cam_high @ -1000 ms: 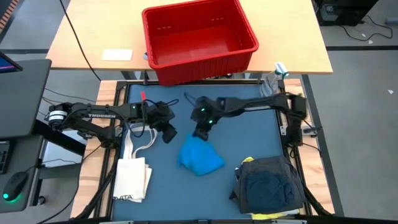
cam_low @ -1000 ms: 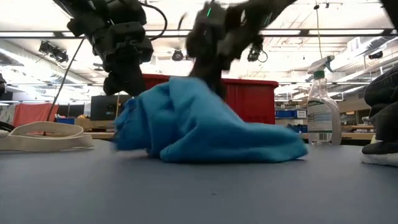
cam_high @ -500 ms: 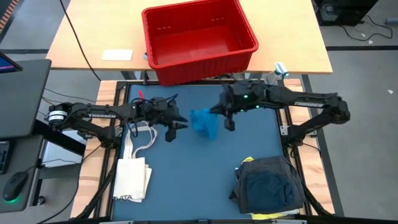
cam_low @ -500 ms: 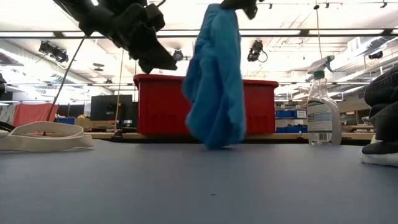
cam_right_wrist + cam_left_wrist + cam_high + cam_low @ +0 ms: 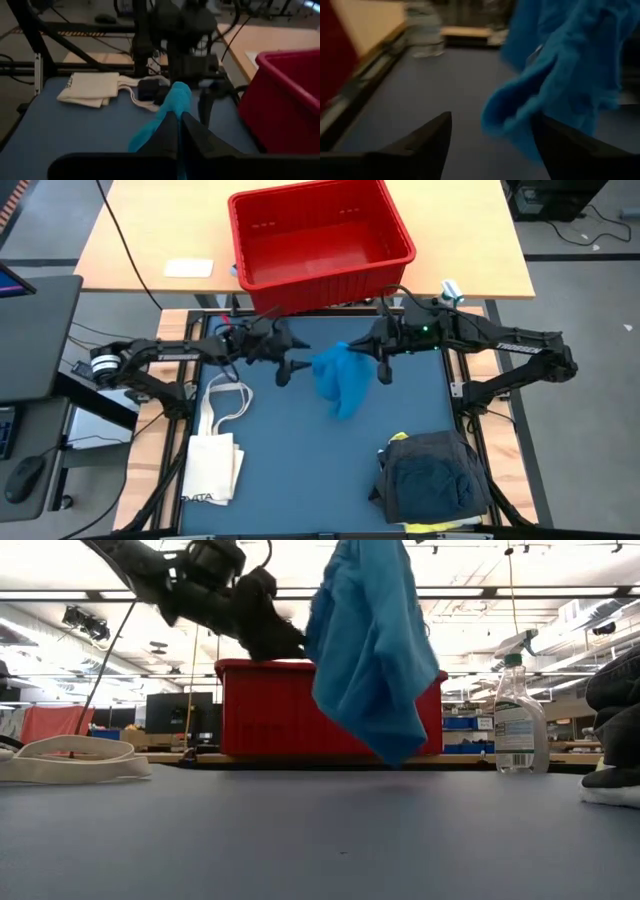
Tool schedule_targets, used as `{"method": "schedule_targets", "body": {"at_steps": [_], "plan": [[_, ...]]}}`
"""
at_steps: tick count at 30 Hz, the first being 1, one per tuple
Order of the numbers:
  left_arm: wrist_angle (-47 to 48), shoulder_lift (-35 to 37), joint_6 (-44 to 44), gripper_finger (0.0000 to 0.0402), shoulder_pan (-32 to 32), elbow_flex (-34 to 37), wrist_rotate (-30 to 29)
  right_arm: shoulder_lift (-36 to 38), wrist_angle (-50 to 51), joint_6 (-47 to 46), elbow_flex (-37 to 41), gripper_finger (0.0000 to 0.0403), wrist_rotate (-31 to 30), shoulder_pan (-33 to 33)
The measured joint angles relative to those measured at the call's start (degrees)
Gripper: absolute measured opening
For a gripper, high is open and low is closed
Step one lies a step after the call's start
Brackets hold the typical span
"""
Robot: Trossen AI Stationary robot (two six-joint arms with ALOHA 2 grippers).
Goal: Fold laundry
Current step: Fold the light blue boxer
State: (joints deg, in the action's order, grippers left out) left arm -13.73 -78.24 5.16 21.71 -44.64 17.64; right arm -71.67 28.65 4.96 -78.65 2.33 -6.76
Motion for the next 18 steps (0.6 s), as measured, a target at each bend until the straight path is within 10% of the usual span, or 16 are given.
{"method": "schedule_targets", "body": {"at_steps": [9, 18], "plan": [[-7.72, -3.93, -3.39, 0.0266, 0.09, 0.02, 10.84, 0.14, -7.98, 6.44, 0.02, 0.001, -1.16, 0.54], [-9.7, -2.32, -11.16, 0.0082, 3.31, -2.52, 13.06, 0.12, -3.23, 2.7, 0.02, 0.001, -9.59, 0.41]]}}
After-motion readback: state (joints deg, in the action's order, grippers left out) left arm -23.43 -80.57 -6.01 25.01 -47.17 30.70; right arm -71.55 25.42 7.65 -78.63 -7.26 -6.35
